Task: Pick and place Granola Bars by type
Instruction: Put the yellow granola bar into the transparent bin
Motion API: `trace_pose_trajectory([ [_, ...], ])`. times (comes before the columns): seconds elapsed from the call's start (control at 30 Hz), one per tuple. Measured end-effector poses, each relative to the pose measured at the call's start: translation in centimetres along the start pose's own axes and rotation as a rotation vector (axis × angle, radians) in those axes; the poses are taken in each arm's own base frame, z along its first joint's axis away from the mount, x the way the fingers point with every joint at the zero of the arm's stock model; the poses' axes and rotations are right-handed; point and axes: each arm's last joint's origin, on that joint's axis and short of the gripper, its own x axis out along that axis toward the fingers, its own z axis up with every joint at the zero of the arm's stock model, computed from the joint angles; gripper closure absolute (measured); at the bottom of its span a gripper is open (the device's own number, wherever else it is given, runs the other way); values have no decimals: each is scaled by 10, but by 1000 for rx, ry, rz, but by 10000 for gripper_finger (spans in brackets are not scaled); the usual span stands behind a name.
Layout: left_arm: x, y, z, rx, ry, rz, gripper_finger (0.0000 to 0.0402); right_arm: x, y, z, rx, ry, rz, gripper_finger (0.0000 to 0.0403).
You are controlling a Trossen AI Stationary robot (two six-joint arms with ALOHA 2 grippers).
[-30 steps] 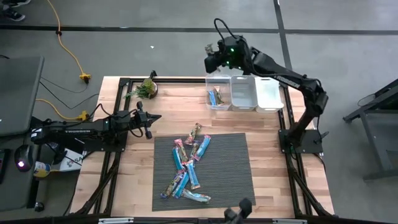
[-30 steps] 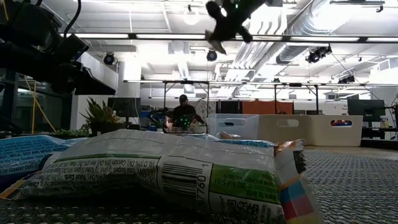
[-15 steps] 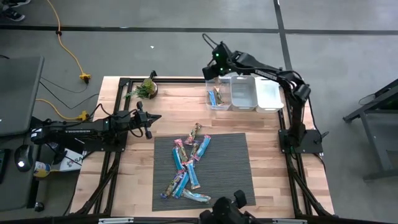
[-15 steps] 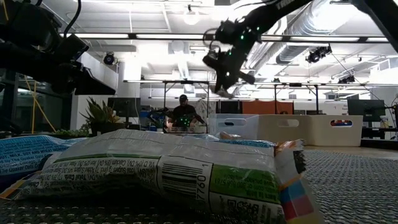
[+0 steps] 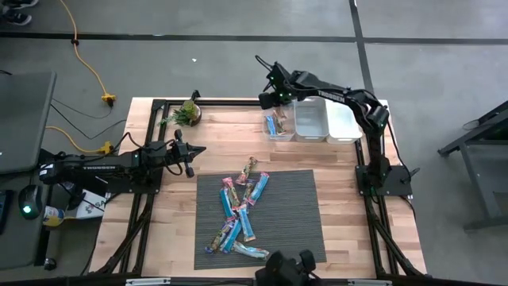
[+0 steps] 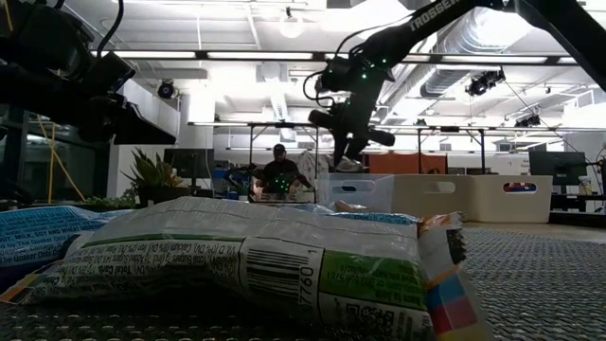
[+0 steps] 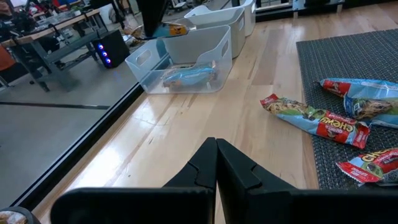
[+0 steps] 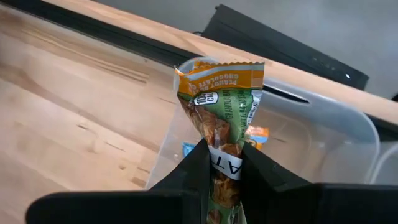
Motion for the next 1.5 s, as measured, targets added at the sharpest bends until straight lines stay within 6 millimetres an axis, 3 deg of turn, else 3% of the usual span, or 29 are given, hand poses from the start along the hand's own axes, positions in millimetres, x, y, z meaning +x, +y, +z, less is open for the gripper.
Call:
trace_pose_trajectory([
  [0.33, 0, 0, 0, 0, 0, 0, 401, -2, 12, -19, 30, 7, -131, 350],
  [0.57, 0, 0, 0, 0, 0, 0, 401, -3, 21, -28, 69, 24, -132, 345],
  [1.03, 0, 0, 0, 0, 0, 0, 401, -4, 23, -32, 2, 56, -119, 264],
  [1.3, 0, 0, 0, 0, 0, 0, 401, -3, 30, -28, -199, 40, -33, 252],
  [1.5, 0, 0, 0, 0, 0, 0, 401, -17, 39, -29, -439, 14, 53, 250],
])
